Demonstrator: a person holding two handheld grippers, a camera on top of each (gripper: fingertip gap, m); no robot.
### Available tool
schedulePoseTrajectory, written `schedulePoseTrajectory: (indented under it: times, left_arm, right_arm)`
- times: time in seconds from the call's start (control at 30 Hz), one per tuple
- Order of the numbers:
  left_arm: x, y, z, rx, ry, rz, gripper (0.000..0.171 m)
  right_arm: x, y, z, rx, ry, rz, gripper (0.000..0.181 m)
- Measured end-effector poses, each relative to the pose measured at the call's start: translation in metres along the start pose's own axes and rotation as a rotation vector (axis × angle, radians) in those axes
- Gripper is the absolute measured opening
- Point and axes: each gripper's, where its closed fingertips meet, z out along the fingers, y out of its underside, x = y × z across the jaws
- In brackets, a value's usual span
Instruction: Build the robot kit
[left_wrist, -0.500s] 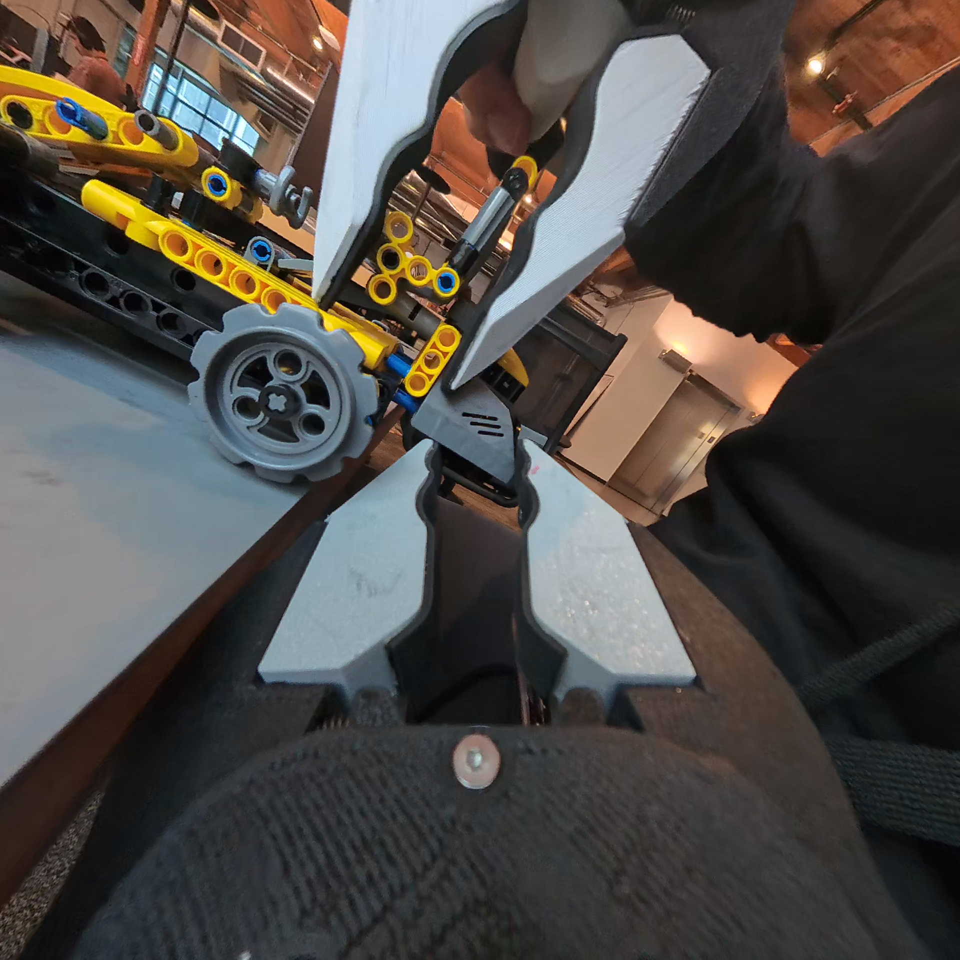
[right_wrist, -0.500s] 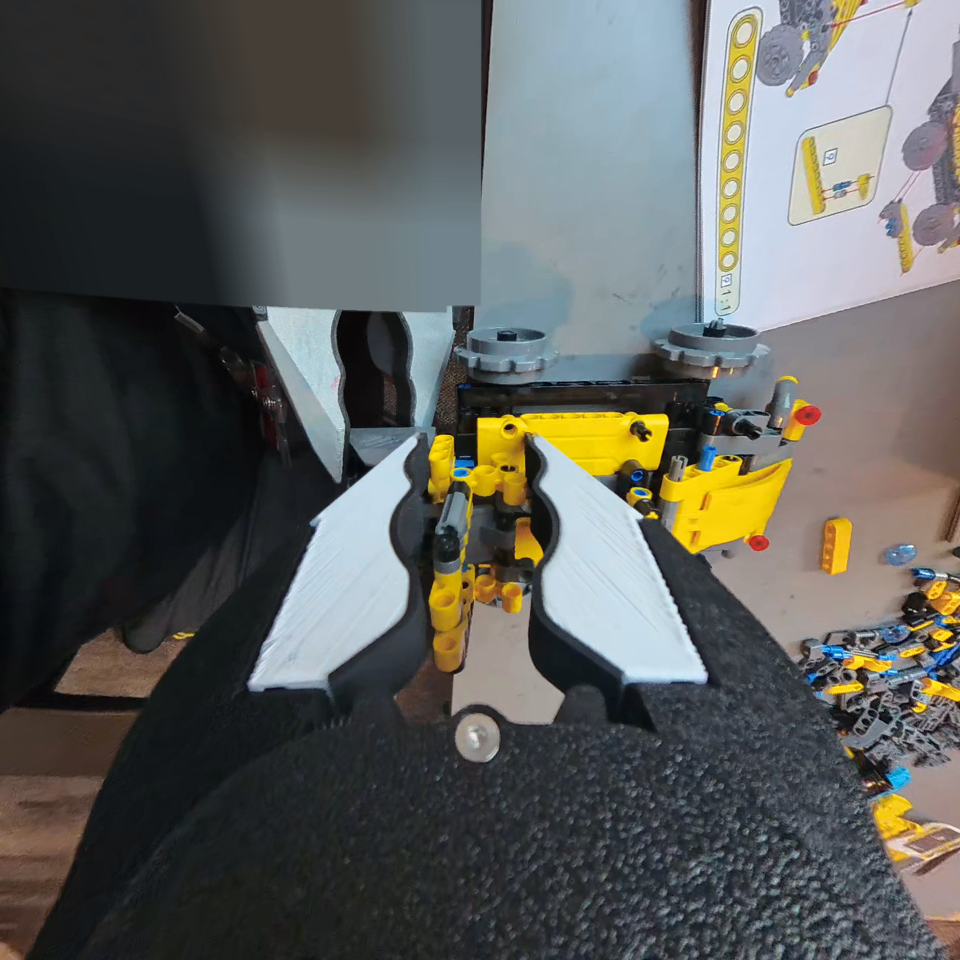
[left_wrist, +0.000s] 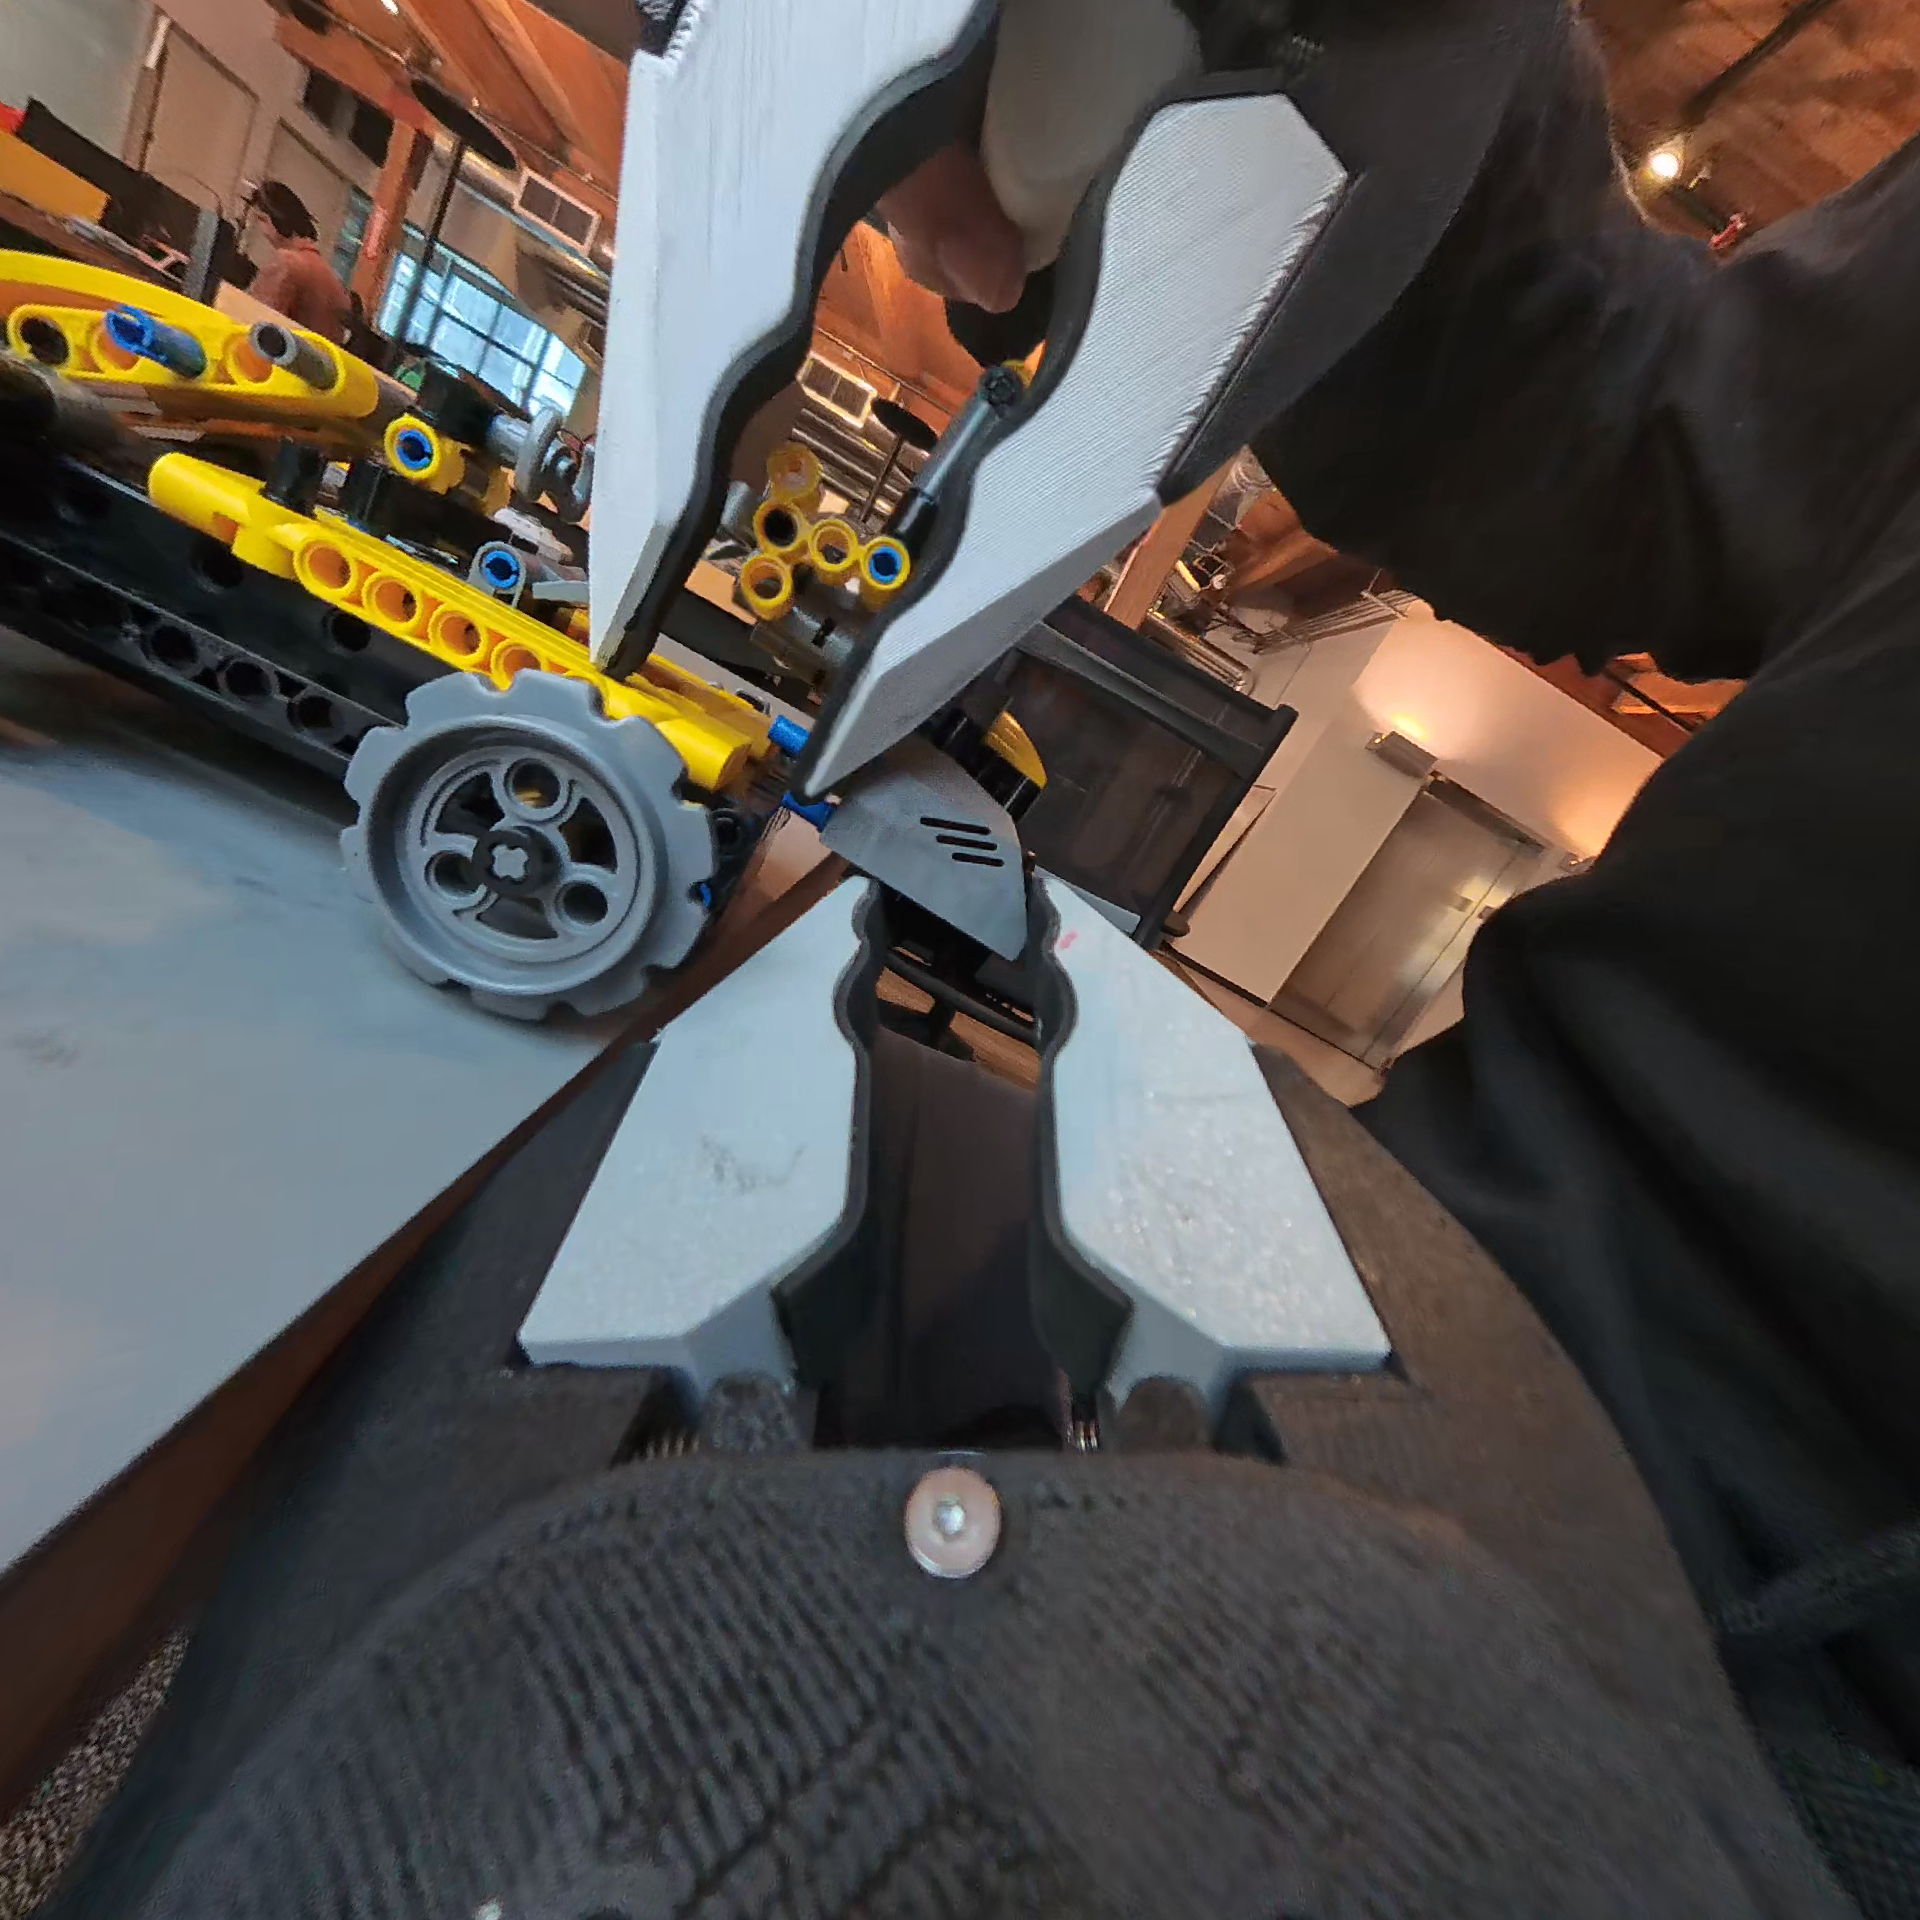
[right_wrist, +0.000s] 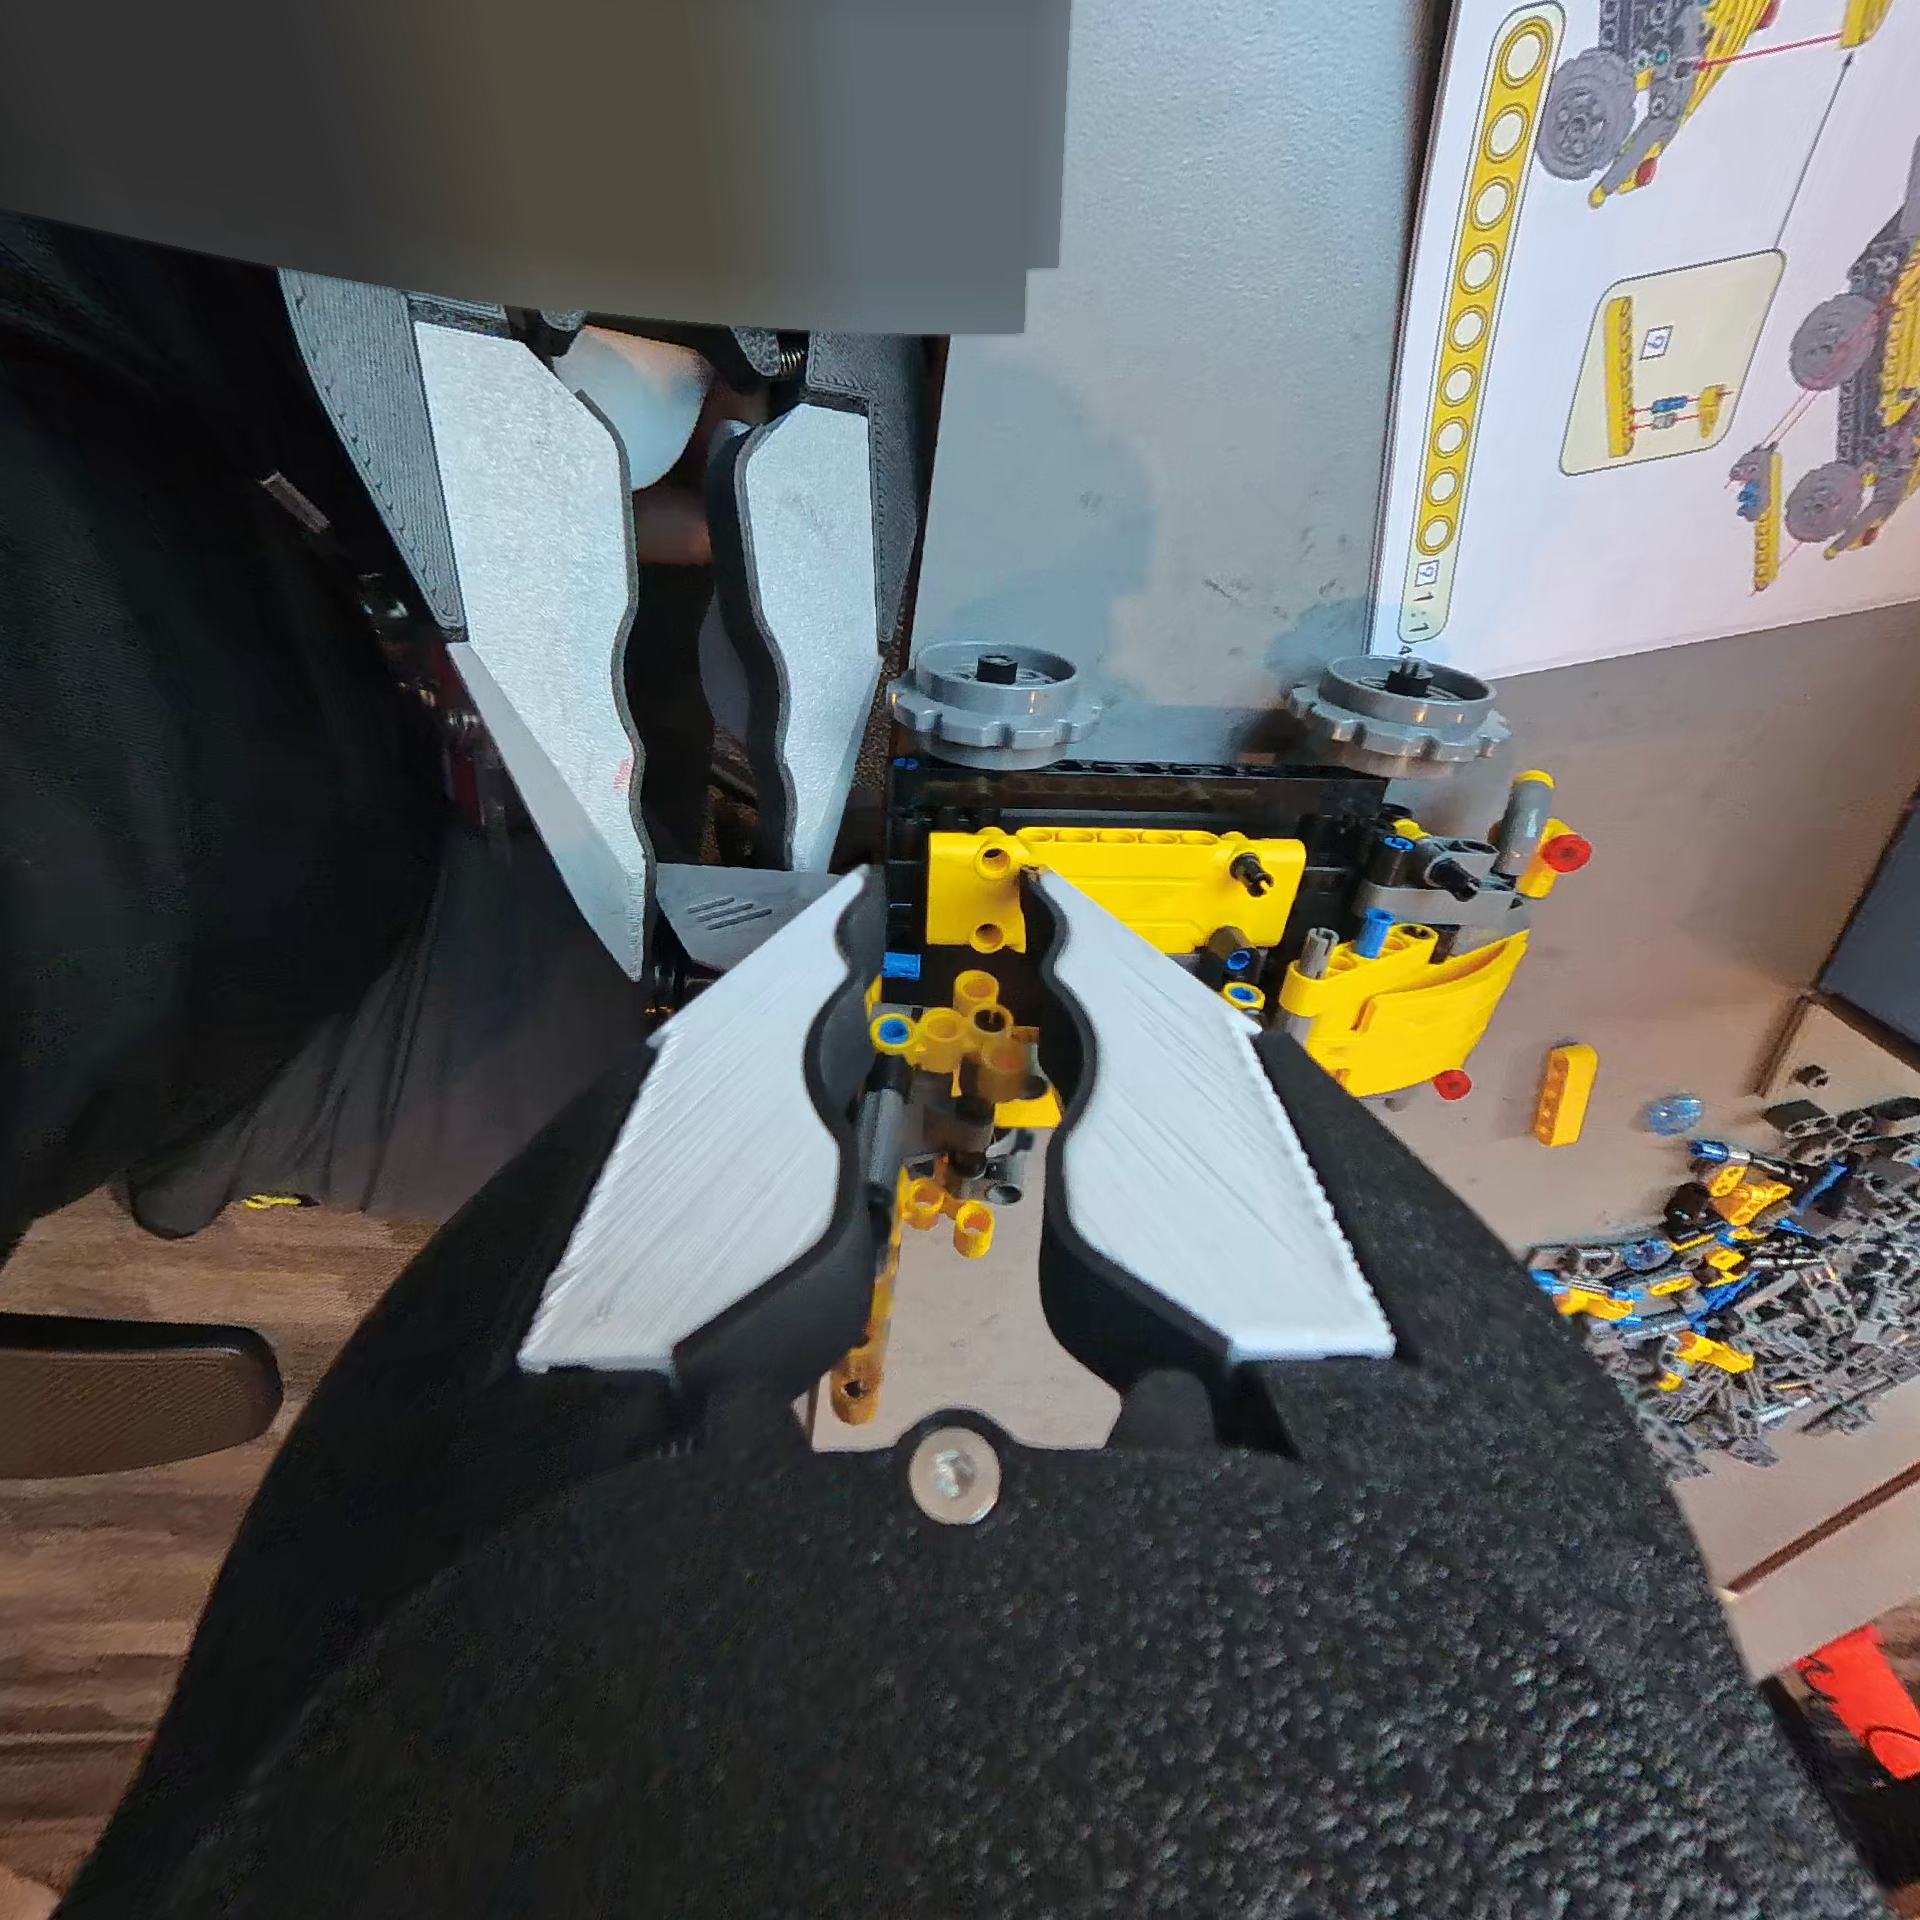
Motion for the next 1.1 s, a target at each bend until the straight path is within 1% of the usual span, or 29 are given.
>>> schedulePoseTrajectory:
  times: [0.1,0.2,0.37,0.53,0.73,0.93,1.1]
  left_arm:
    - [-0.0012,0.0021,-0.0012,-0.003,-0.001,0.003,0.023]
    - [-0.0022,0.0029,-0.0028,-0.001,-0.003,-0.006,0.023]
    - [-0.0013,0.0009,-0.0047,0.027,0.019,-0.056,0.023]
    - [-0.0022,0.0018,-0.0057,0.032,0.019,-0.053,0.023]
    - [-0.0031,0.0027,-0.0063,0.037,0.016,-0.042,0.023]
    - [-0.0049,0.0011,-0.0062,0.076,0.011,-0.035,0.023]
    - [-0.005,0.0012,-0.0037,0.077,0.007,-0.033,0.023]
  right_arm:
    - [-0.0011,-0.0004,-0.0007,-0.002,-0.028,0.014,0.028]
    - [-0.0052,0.0003,-0.0023,0.009,-0.061,0.028,0.035]
    - [-0.0059,-0.0011,-0.0043,0.0,-0.052,-0.003,0.034]
    - [-0.0037,0.0005,-0.0052,-0.02,-0.082,0.014,0.037]
    - [-0.0059,-0.0001,-0.0034,-0.047,-0.113,-0.004,0.034]
    - [-0.0033,-0.0012,-0.0025,-0.073,-0.114,-0.037,0.033]
    - [-0.0034,0.0002,-0.0025,-0.059,-0.121,-0.043,0.033]
